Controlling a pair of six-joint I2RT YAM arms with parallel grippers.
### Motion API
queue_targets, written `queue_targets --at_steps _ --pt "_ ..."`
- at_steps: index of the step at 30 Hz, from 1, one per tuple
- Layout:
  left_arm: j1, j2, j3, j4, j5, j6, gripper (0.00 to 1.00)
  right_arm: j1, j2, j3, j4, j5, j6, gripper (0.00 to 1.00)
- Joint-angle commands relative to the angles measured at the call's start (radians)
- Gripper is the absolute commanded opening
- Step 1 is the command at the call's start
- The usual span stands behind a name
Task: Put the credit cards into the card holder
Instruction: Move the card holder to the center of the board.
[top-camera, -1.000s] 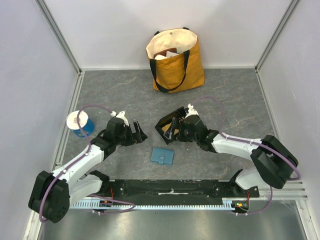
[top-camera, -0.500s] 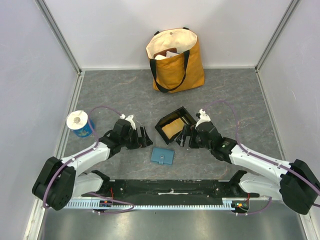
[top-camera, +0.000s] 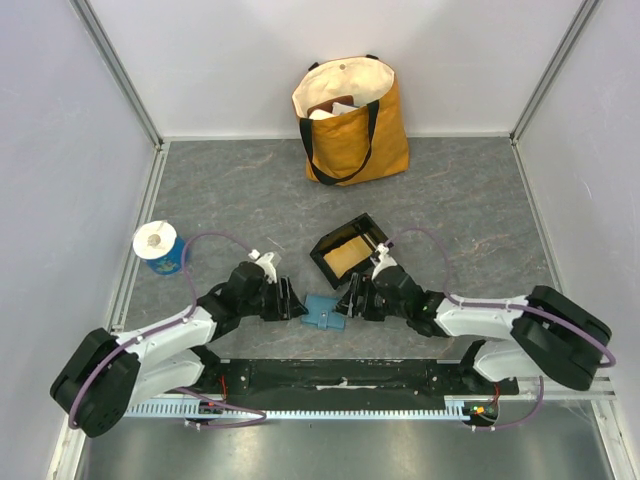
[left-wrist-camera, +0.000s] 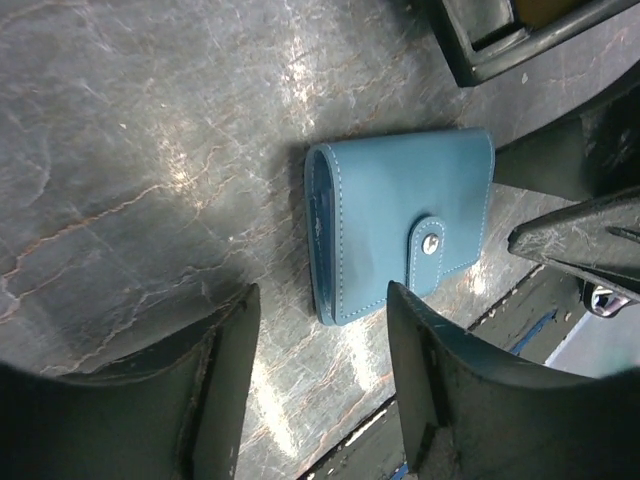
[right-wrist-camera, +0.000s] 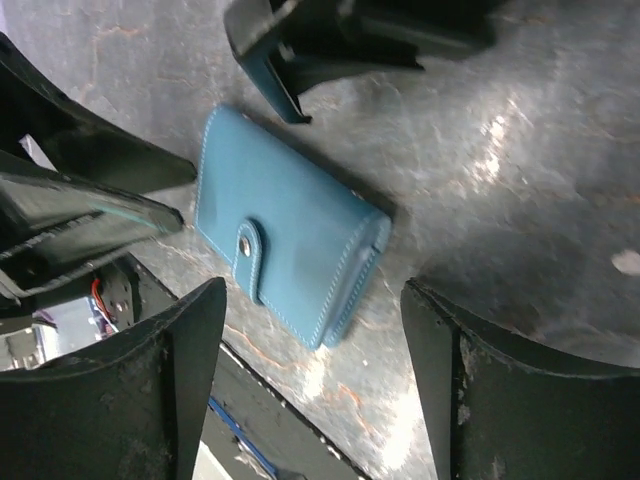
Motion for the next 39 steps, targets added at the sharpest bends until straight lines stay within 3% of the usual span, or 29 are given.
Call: queue_targets --at_steps 1,3,4,7,10,16,17,21,22,24,27,31,34,39 --pt "-0.023 0.046 -0.014 -0.051 0.038 -0.03 0.57 0.006 0.11 0.031 0.121 -0.008 0.026 0.75" --pt "-0.031 0.067 -0.01 -0.036 0.044 -0.03 0.51 0.009 0.15 0.039 0.168 -0.031 0.033 0.67" --pt "-0.033 0.081 -0.003 -0.033 0.047 -0.029 0.48 0.015 0.163 0.04 0.196 -0.038 0.042 0.53" --pt "-0.036 0.119 0.018 -0.031 0.041 -0.023 0.38 0.047 0.18 0.028 0.222 -0.037 0.055 0.24" --pt "-0.034 0.156 0.044 0.0 0.035 -0.014 0.31 0.109 0.177 0.01 0.222 -0.006 0.087 0.03" --pt "-0.034 0.207 0.084 -0.001 0.044 0.008 0.09 0.244 0.156 -0.051 0.211 0.112 0.174 0.0" --pt "-0.034 0.213 0.081 0.007 0.056 0.01 0.04 0.248 0.15 -0.064 0.213 0.124 0.186 0.01" --pt "-0.037 0.21 0.049 0.061 0.117 0.0 0.02 0.249 0.102 -0.076 0.186 0.197 0.194 0.28" --pt "-0.037 0.199 0.028 0.084 0.13 -0.012 0.02 0.247 0.079 -0.07 0.15 0.225 0.191 0.45" --pt "-0.039 0.163 -0.002 0.099 0.139 -0.033 0.02 0.247 0.033 -0.065 0.097 0.277 0.184 0.63" --pt "-0.042 0.086 -0.045 0.147 0.166 -0.041 0.02 0.238 -0.049 -0.087 0.067 0.342 0.168 0.82" --pt "-0.042 0.003 -0.074 0.164 0.173 -0.009 0.02 0.177 -0.151 -0.136 0.041 0.365 0.113 0.88" --pt "-0.046 -0.051 -0.091 0.194 0.171 -0.007 0.02 0.098 -0.203 -0.188 0.102 0.264 0.066 0.9" --pt "-0.06 -0.1 -0.174 0.302 0.111 -0.165 0.02 0.071 -0.137 -0.173 0.167 0.112 0.044 0.88"
